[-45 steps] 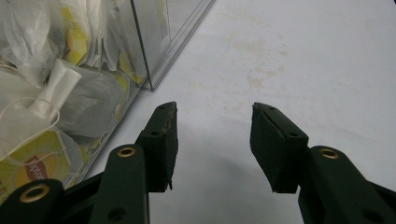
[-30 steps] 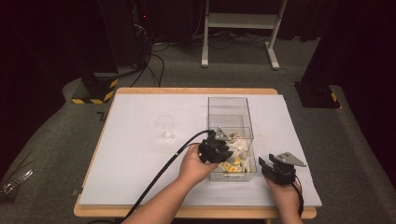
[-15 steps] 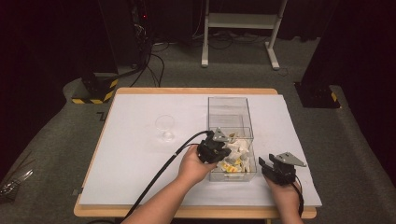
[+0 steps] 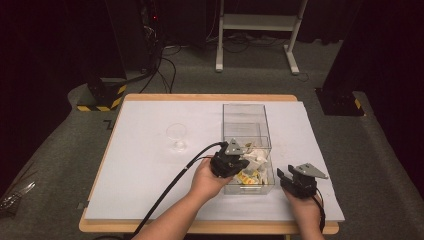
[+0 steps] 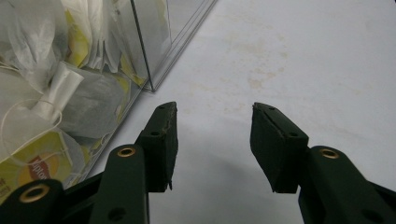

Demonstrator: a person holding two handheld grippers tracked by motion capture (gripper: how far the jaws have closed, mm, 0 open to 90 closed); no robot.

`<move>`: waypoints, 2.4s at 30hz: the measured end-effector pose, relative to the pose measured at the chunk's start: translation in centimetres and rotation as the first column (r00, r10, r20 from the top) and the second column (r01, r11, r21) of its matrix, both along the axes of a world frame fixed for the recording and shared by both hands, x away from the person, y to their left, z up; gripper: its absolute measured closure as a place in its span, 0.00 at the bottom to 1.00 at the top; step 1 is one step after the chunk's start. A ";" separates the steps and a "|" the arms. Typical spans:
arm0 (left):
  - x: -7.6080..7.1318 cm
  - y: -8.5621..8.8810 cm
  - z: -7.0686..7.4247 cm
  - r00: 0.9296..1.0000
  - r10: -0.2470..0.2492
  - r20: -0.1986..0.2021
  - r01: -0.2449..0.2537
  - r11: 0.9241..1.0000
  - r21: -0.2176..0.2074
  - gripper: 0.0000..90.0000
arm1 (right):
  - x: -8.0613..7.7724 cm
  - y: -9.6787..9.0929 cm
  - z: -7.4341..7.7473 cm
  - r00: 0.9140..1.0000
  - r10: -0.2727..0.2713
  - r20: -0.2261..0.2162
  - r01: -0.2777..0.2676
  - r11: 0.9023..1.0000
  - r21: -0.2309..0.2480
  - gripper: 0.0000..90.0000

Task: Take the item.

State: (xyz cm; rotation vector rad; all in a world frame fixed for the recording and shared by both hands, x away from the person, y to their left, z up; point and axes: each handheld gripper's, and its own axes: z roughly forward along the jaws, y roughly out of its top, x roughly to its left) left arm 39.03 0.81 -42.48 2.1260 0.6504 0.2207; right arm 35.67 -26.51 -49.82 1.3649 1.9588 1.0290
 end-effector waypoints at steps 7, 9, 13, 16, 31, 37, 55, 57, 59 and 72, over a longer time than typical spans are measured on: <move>-0.1 1.0 0.7 1.000 0.010 0.017 -0.009 0.999 -0.046 1.00 | 0.0 0.0 0.0 1.000 -0.001 0.003 0.001 1.000 -0.003 0.58; -0.1 1.5 1.0 1.000 0.016 0.025 -0.014 0.998 -0.060 1.00 | 0.0 0.0 0.0 1.000 -0.002 0.000 0.002 1.000 -0.003 0.58; -0.1 2.2 1.5 0.999 0.036 0.040 -0.032 0.996 -0.082 1.00 | 0.0 0.1 0.0 1.000 -0.002 -0.003 0.002 1.000 -0.004 0.58; -0.1 2.5 1.8 0.998 0.041 0.054 -0.036 0.996 -0.087 1.00 | 0.0 0.1 0.0 1.000 -0.001 -0.002 0.001 1.000 -0.006 0.58; -0.6 4.0 3.4 0.992 0.076 0.103 -0.058 0.984 -0.171 1.00 | 0.0 0.1 0.0 1.000 0.000 -0.002 0.000 1.000 -0.007 0.58; -0.7 4.4 4.0 0.990 0.083 0.115 -0.060 0.979 -0.193 1.00 | 0.0 0.1 0.0 1.000 0.002 0.002 -0.002 1.000 -0.010 0.58; -0.9 6.0 5.8 0.979 0.121 0.165 -0.080 0.969 -0.236 1.00 | 0.0 0.1 0.0 1.000 0.002 -0.002 -0.002 1.000 -0.010 0.58; -1.0 6.3 6.0 0.978 0.122 0.170 -0.079 0.968 -0.237 1.00 | 0.1 0.1 0.0 1.000 0.003 -0.001 -0.003 1.000 -0.012 0.58; -1.1 6.6 6.1 0.977 0.128 0.173 -0.084 0.966 -0.243 1.00 | 0.0 0.1 0.0 1.000 0.002 -0.001 -0.002 1.000 -0.012 0.58; -1.2 8.4 6.8 0.967 0.171 0.191 -0.118 0.957 -0.264 1.00 | 0.0 0.2 -0.1 1.000 0.000 -0.001 0.000 1.000 -0.017 0.58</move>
